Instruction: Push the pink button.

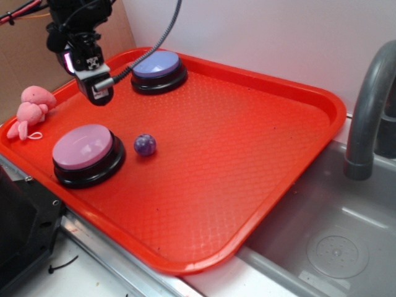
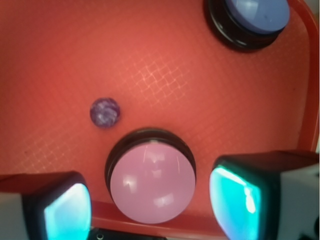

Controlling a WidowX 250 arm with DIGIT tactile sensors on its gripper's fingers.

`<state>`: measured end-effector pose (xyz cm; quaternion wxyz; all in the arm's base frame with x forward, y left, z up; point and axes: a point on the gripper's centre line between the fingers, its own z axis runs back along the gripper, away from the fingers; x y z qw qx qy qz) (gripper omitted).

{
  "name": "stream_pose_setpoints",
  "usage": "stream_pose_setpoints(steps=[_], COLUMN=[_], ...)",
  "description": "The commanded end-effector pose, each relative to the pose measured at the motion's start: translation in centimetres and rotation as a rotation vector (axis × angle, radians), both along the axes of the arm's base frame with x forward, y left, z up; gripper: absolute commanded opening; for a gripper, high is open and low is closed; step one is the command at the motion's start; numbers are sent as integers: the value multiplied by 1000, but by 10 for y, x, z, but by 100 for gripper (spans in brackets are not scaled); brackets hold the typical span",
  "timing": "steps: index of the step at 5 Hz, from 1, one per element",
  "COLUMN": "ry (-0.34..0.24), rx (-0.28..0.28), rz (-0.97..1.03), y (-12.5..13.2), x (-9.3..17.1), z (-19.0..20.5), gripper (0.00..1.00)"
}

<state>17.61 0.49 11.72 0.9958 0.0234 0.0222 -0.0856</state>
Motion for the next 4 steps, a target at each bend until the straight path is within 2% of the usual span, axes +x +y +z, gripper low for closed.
stream_pose_setpoints(steps=[1, 3, 4], ry=[-72, -91, -76], rx=[-29, -21, 9], rz=[10, 23, 20], y=[1, 3, 2], x=[9, 4, -1], z=[20, 41, 50], gripper=[100, 100, 100])
